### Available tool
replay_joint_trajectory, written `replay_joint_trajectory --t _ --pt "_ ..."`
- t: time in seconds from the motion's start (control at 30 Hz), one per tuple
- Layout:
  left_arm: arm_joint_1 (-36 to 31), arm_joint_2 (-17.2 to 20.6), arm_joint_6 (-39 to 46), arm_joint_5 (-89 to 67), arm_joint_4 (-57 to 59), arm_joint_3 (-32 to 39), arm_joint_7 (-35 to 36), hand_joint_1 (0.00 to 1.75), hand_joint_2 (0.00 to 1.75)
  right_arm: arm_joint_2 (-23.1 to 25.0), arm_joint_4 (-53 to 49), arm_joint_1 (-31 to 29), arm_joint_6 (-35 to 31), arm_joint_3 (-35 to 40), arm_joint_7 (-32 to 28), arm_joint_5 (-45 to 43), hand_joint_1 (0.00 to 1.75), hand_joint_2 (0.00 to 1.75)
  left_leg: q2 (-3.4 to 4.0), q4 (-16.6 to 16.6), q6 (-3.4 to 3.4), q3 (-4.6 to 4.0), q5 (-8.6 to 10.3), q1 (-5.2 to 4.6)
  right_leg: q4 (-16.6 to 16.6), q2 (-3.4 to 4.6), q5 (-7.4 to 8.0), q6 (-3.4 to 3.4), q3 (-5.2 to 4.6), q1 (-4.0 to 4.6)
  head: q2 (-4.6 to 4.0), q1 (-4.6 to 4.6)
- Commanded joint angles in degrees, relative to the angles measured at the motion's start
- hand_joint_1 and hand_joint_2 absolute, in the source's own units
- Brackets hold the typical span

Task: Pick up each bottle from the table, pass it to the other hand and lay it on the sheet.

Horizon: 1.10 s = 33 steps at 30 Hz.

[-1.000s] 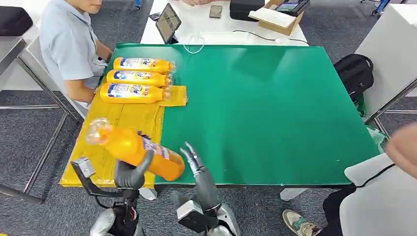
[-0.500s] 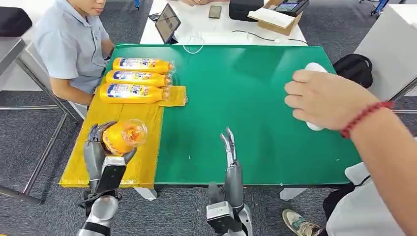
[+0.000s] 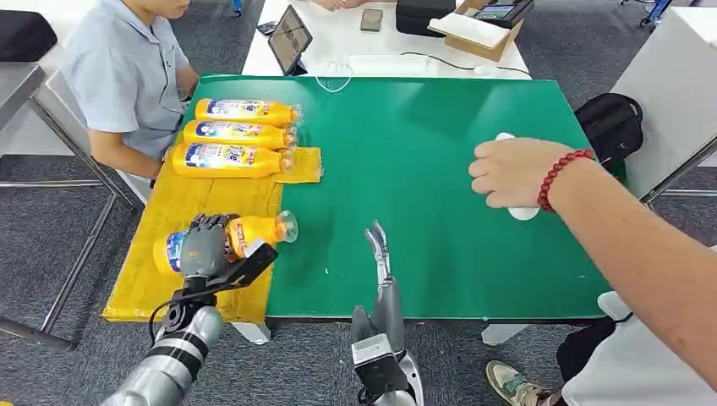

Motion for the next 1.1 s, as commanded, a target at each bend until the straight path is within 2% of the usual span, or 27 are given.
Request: replay_joint_trajectory --t 0.03,0.13,0.23,0.27,0.3,0.33,0.4,0.43,0.5,0.6,0.67,0.77,0.8,0.83,0.87,0.9,0.93,1.0,1.03,1.1 --pt "-5.5 -0.4 -1.2 0.5 12.2 0.3 0.7 1.75 1.75 -0.8 5.2 -2.4 0.1 1.6 0.0 -0.4 0.0 0.0 0.09 0.0 -0.11 0.14 -0.01 0.09 0.0 0.03 0.02 -0.15 0.13 0.1 0.0 -0.02" --pt "-8.7 -0.2 -6.2 -0.7 18.2 -0.8 6.7 1.75 1.75 -0.4 6.0 -2.9 -0.2 1.5 0.0 -0.5 0.0 0.0 0.0 0.0 -0.12 0.13 0.01 0.11 0.0 -0.06 0.02 -0.17 0.14 0.13 0.0 -0.02" --pt "-8.4 -1.0 -7.1 1.5 18.9 0.1 4.1 1.75 1.75 -0.3 7.6 -2.8 -0.5 1.3 0.0 -0.7 0.0 0.0 0.05 0.0 -0.12 0.22 0.03 0.09 0.0 0.0 0.03 -0.16 0.19 0.11 0.0 0.0" --pt "-8.3 -1.4 -7.0 1.8 18.7 -0.1 3.0 1.31 1.75 -0.4 7.7 -2.6 -0.6 1.0 0.0 -0.7 0.0 0.0 0.12 -0.1 -0.13 0.31 0.03 0.07 0.0 0.08 0.03 -0.15 0.26 0.08 0.0 -0.02" --pt "-8.3 -1.8 -7.4 2.0 18.6 -0.3 2.1 0.0 1.75 -0.5 7.7 -2.5 -0.7 0.8 0.0 -0.7 0.0 0.0 0.15 -0.1 -0.11 0.36 0.02 0.04 -0.1 0.1 0.04 -0.11 0.31 0.05 0.0 -0.02" --pt "-8.1 -2.5 -9.5 3.8 17.9 0.1 -0.1 0.0 1.75 -0.7 7.6 -2.4 -0.6 0.7 0.0 -0.7 0.0 0.0 0.13 -0.1 -0.11 0.43 0.02 0.05 -0.1 0.08 0.03 -0.11 0.37 0.07 0.0 -0.02" --pt "-8.0 -3.6 -18.8 8.8 16.4 0.9 -4.0 0.0 1.75 -0.8 7.9 -2.4 0.0 0.4 0.0 -0.4 0.0 0.0 0.1 -0.1 -0.17 0.46 0.03 0.13 -0.1 0.01 0.04 -0.2 0.42 0.15 0.0 -0.02" --pt "-7.6 -3.9 -21.4 10.7 15.5 1.2 -5.8 0.0 0.0 -0.8 7.9 -2.3 0.4 0.4 0.0 -0.3 0.0 0.0 -0.01 0.0 -0.11 0.4 0.04 0.07 0.0 -0.09 0.01 -0.11 0.36 0.08 0.0 -0.02" --pt "-5.9 -4.6 -29.8 17.7 11.7 1.5 -10.4 0.0 0.0 -0.8 8.2 -2.3 1.1 0.2 0.0 -0.1 0.0 0.0 -0.05 0.0 -0.15 0.34 0.01 0.16 -0.1 -0.13 0.0 -0.17 0.36 0.18 0.0 -0.04" --pt "-3.9 -4.6 -33.3 21.6 7.5 0.3 -12.5 0.0 0.0 -0.7 8.9 -2.3 1.2 0.2 0.0 0.1 0.0 0.0 -0.34 -0.1 -0.08 0.48 0.05 0.02 -0.1 -0.28 -0.02 -0.1 0.54 0.03 0.0 -0.02" --pt "-3.7 -4.7 -33.4 22.0 7.0 0.2 -12.5 0.0 0.0 -0.6 8.9 -2.4 1.1 0.1 0.0 0.1 0.0 0.0 -0.29 -0.1 -0.09 0.51 0.03 0.0 -0.1 -0.24 0.0 -0.11 0.61 0.01 0.0 -0.02" --pt "0.0 -5.5 -31.6 31.7 -1.0 -0.4 -16.4 0.0 0.0 -1.0 8.8 -2.1 0.1 0.2 0.0 0.5 0.0 0.0 -0.16 -0.1 -0.09 0.5 0.03 0.0 -0.1 -0.19 0.02 -0.13 0.59 0.02 0.0 0.0" --pt "2.3 -6.3 -31.5 37.9 -6.0 -0.1 -17.9 0.0 0.0 -1.0 8.8 -1.9 -0.7 0.0 0.0 0.7 0.0 0.0 -0.13 -0.1 -0.13 0.48 0.03 0.02 -0.1 -0.16 0.03 -0.16 0.55 0.03 0.0 0.0" --pt "4.9 -6.7 -27.0 41.3 -11.7 -1.1 -21.2 0.0 0.0 -1.3 7.9 -1.8 -1.3 0.1 0.0 1.3 0.0 0.0 -0.21 0.0 -0.1 0.46 0.03 -0.01 0.0 -0.2 0.0 -0.12 0.52 0.0 0.0 -0.02" --pt "4.9 -6.7 -27.0 41.3 -11.7 -1.1 -21.2 0.0 1.75 -1.3 7.9 -1.8 -1.3 0.1 0.0 1.3 0.0 0.0 -0.19 0.0 -0.13 0.44 0.01 0.03 0.0 -0.19 0.0 -0.16 0.5 0.05 0.0 -0.02" --pt "9.5 -8.5 -21.0 49.2 -21.5 -1.5 -27.5 0.0 1.75 -0.9 6.2 -1.2 -1.3 -1.0 0.0 2.0 0.0 0.0 -0.18 0.0 -0.16 0.41 -0.02 0.06 0.0 -0.2 -0.03 -0.2 0.45 0.08 0.0 0.0" --pt "12.8 -8.3 -19.3 56.0 -28.9 -4.0 -26.8 0.0 1.75 -1.1 5.1 -1.2 -0.3 -1.2 0.0 -1.5 0.0 0.0 -0.18 0.0 -0.15 0.4 -0.05 0.08 -0.1 -0.22 -0.06 -0.2 0.47 0.1 0.0 0.0" --pt "15.7 -7.7 -18.0 62.1 -35.2 -6.4 -25.9 0.0 1.75 -0.5 4.1 -0.4 4.3 -3.6 0.0 -5.0 0.0 0.0 -0.07 0.1 -0.09 0.28 -0.06 0.03 0.0 -0.1 -0.04 -0.1 0.29 0.05 0.0 -0.02" --pt "15.7 -7.7 -18.0 62.1 -35.2 -6.4 -25.9 0.0 1.75 -0.5 4.1 -0.4 4.3 -3.6 0.0 -5.0 0.0 0.0 0.04 0.1 -0.1 0.3 -0.12 0.06 0.1 -0.02 -0.09 -0.12 0.27 0.08 0.0 -0.02" --pt "19.6 -7.3 -17.1 69.6 -41.5 -7.9 -25.9 0.0 1.75 1.2 2.7 1.3 9.8 -9.3 0.0 -8.2 0.0 0.0 0.01 0.0 -0.09 0.18 -0.03 0.02 0.0 -0.07 -0.06 -0.1 0.16 0.04 0.0 -0.02"
